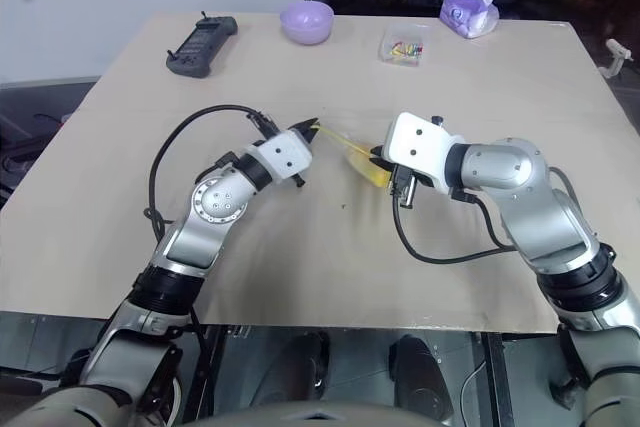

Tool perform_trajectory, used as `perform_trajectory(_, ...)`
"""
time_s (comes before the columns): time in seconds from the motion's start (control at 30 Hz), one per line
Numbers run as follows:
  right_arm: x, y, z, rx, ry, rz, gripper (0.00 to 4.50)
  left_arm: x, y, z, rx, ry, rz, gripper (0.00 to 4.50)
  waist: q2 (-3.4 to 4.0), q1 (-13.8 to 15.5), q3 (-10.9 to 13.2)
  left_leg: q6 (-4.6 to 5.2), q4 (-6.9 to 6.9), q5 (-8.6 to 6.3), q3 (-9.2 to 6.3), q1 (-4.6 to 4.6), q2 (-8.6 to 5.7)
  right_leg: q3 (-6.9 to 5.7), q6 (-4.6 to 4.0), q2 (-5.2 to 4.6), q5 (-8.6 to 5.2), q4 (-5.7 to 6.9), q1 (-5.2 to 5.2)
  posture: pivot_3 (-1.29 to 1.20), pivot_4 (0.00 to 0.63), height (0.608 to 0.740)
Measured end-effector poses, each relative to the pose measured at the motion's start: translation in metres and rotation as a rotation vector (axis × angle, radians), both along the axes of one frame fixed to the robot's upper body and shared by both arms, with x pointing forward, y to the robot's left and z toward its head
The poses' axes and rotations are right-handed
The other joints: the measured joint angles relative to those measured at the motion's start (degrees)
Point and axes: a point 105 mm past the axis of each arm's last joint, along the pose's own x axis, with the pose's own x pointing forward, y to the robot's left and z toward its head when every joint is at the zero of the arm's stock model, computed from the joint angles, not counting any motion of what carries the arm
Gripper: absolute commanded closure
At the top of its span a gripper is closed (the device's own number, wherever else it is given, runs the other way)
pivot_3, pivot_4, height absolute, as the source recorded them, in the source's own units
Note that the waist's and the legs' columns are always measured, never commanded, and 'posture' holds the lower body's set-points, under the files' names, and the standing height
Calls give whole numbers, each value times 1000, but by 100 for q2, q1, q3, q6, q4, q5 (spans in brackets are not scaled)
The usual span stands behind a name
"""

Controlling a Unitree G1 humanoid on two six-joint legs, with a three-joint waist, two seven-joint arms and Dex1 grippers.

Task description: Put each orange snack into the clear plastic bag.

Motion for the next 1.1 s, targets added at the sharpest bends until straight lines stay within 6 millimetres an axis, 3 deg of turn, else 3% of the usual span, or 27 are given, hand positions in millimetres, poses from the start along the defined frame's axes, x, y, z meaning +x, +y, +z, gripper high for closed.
perform_trajectory(0.67,10,-27,-3,-70,11,-95,4462,4,7,-2,-30,20,48,4500,0,-2,0,0,0,0,1,0,0,1,0,-1,0,0,0,0,150,740)
perform_trajectory(0.73,20,-27,4,-31,-34,-128,4462,9,8,-1,-65,36,52,4500,0,-5,0,0,1,0,3,1,0,2,0,-1,0,3,0,0,150,740)
perform_trajectory(0.8,42,-26,24,42,-133,-200,4462,26,6,12,-110,23,71,4500,-4,1,6,-5,8,4,-2,-1,-2,-3,1,0,1,15,-3,0,150,740)
perform_trajectory(0.87,60,-27,54,113,-258,-265,4462,43,3,43,-143,-44,85,4500,-6,16,6,-11,8,8,-10,-1,-2,-10,1,1,1,17,-1,0,150,740)
perform_trajectory(0.93,72,-29,82,155,-379,-304,4462,59,-3,79,-177,-126,91,4500,-8,30,6,-12,8,9,-12,-7,-5,-13,1,0,1,8,-3,0,150,740)
perform_trajectory(1.0,80,-36,106,190,-510,-334,4462,61,-11,128,-214,-267,63,4500,-9,11,3,-34,-12,21,-1,-9,-6,-5,1,-7,1,-26,-2,0,150,740)
perform_trajectory(1.1,80,-39,103,179,-508,-326,4462,58,-14,132,-218,-300,33,4500,-5,-22,-1,-35,-43,21,7,-11,-5,1,1,-8,1,-73,-2,0,150,740)
